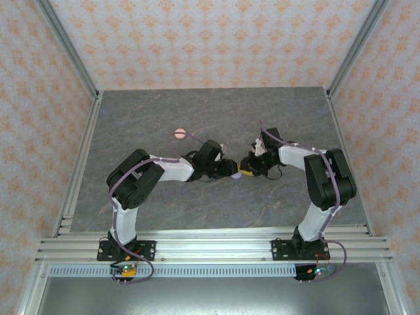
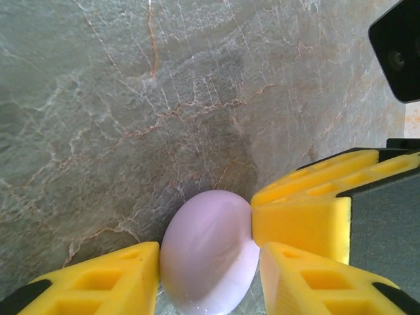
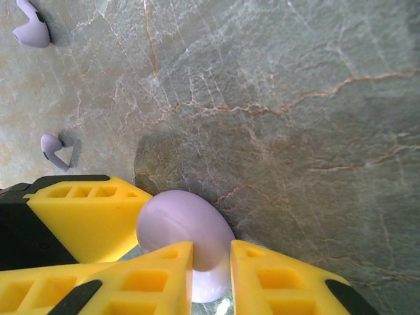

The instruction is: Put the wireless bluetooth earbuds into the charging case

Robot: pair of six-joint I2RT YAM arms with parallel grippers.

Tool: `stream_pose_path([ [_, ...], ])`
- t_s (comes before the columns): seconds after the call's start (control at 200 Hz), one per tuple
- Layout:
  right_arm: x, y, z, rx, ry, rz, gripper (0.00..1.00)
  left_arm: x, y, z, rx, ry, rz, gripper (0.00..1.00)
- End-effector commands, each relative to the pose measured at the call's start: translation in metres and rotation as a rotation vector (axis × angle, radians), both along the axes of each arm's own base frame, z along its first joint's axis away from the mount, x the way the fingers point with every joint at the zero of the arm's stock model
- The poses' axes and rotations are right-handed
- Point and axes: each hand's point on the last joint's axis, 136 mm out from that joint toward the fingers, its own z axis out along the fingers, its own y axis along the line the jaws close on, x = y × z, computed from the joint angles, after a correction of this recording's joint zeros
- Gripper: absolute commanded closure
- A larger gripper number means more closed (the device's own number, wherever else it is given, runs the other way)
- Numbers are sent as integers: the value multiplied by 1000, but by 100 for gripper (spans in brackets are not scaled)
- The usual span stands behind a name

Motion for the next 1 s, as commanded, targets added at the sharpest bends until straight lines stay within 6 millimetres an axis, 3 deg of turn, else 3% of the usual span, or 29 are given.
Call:
stream_pose_path([
  [0.0, -10, -9, -16, -47, 42, -22, 78, -12, -13, -19, -32, 51, -26, 56],
  [0.25, -8, -7, -15, -14, 46, -38, 78, -8, -21, -10, -95, 48, -16, 58],
  [0.671, -4, -7, -4, 9, 29, -51, 78, -5, -17, -8, -86, 40, -1, 73],
  [0.791, 0, -13, 12, 15, -14, -76, 73, 0, -8, 3, -88, 1, 25, 73],
  [0.941, 6, -22, 48, 25, -110, -107, 70, 7, 7, 22, -100, -56, 33, 72],
  [0.956, 7, -22, 52, 28, -119, -108, 70, 9, 7, 35, -116, -81, 28, 72],
  [0.996, 8, -24, 62, 32, -144, -114, 70, 10, 8, 43, -123, -100, 17, 71],
])
